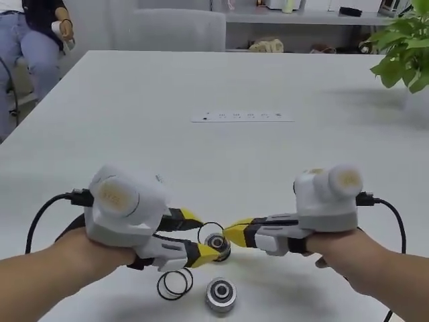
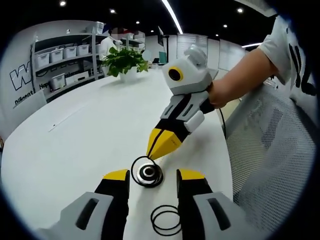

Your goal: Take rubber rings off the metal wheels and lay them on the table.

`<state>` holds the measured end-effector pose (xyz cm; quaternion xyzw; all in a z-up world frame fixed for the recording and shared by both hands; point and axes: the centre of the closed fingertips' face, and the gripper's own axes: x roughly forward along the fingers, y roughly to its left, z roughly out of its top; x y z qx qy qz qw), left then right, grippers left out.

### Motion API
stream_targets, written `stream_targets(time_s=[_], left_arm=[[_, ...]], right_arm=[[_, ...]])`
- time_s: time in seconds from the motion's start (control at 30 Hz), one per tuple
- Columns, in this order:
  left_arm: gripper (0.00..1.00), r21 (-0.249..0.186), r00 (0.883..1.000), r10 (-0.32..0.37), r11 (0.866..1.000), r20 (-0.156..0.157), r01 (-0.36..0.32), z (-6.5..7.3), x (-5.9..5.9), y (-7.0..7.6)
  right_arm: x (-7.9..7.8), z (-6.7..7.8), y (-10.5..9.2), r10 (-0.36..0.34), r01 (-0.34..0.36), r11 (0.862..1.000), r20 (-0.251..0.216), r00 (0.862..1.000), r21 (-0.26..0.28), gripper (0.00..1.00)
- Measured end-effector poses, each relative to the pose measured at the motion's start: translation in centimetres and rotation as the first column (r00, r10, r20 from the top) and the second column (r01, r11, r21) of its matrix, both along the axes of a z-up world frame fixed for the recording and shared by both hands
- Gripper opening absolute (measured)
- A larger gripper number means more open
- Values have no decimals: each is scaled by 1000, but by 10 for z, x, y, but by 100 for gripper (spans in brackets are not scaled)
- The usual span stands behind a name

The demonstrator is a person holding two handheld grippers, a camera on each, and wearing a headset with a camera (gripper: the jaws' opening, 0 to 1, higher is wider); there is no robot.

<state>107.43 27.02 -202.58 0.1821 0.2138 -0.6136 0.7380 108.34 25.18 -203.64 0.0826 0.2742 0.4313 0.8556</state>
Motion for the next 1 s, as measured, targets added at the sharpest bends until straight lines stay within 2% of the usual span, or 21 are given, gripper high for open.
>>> stream_targets(time_s=[0.27,0.47,0.6,0.7,0.87,1.0], left_arm=[[44,-48,1000,6,999,3,-6,18,-5,11],[49,-67,1000,23,998,6,-23,28,-8,23],[56,-76,1000,28,997,10,-27,32,-11,29],[57,-79,1000,26,997,6,-26,35,-16,33],[62,-86,999,38,996,14,-37,39,-19,39],[63,-94,999,42,995,7,-41,41,-22,45]], right_arm=[[-2,9,6,7,-7,1000,4,1000,26,0],[-5,14,12,17,-17,999,0,1000,43,0],[-6,17,16,22,-22,998,-8,1000,54,0],[-8,19,20,30,-29,997,-11,999,65,0],[-11,18,25,48,-48,997,-16,999,55,0],[-15,15,30,64,-62,996,-35,997,60,0]])
